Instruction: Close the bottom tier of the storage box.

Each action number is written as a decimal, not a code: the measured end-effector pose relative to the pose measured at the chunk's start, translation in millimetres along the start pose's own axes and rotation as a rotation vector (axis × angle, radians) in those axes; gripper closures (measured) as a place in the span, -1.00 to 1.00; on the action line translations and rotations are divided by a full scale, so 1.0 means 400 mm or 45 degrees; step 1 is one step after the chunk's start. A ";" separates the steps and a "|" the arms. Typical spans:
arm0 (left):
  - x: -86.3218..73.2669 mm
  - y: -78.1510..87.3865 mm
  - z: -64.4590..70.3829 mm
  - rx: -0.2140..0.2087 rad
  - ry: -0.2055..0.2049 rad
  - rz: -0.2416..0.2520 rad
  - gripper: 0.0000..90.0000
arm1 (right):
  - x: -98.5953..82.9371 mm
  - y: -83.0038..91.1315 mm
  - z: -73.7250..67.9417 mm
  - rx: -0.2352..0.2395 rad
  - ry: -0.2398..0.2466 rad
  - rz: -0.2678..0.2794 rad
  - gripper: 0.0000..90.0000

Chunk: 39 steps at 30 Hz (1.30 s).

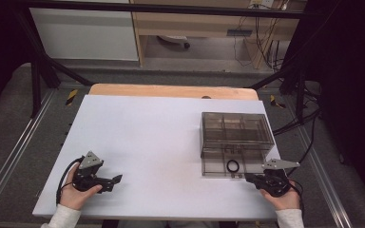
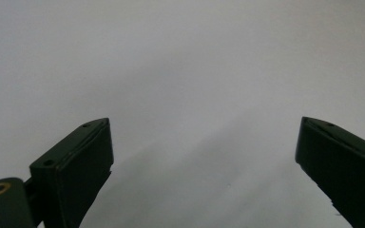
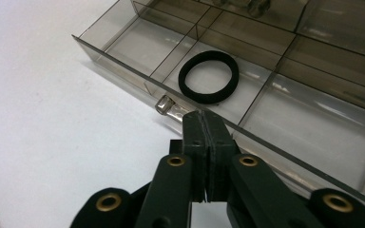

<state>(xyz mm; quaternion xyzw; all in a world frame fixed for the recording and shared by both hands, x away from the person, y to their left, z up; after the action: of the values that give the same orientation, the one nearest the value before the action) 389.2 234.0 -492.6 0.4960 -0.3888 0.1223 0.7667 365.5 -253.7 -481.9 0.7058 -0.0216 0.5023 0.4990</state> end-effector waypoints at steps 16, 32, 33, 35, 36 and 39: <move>0.001 -0.002 0.004 -0.002 -0.003 0.001 -0.88 | -0.011 -0.007 0.004 -0.018 0.012 -0.037 1.00; 0.001 -0.001 0.004 -0.003 -0.007 -0.001 -0.88 | -0.021 -0.026 0.006 -0.036 0.039 -0.068 1.00; 0.001 -0.001 0.005 -0.003 -0.007 0.001 -0.88 | -0.021 -0.026 0.007 -0.041 0.038 -0.069 1.00; 0.001 -0.002 0.005 -0.004 -0.009 0.002 -0.88 | -0.020 -0.026 0.008 -0.046 0.039 -0.065 1.00; 0.001 -0.002 0.005 -0.004 -0.009 0.000 -0.88 | -0.020 -0.026 0.008 -0.049 0.039 -0.063 1.00; 0.001 -0.003 0.005 -0.006 -0.006 0.002 -0.88 | -0.020 -0.030 0.007 -0.053 0.046 -0.066 1.00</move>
<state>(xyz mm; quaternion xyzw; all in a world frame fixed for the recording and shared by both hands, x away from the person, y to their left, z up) 389.1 231.7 -492.5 0.4944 -0.3913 0.1208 0.7667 369.9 -253.6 -495.7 0.6864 -0.0048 0.5014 0.5267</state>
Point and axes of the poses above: each handheld gripper's, and its own axes: y roughly backward along the jaws, x roughly out of its top, z roughly to its right, the point moved 8 cm from there along -y, roughly forward along the jaws, and after that the axes turned 12 degrees about y, right-handed, at the moved point
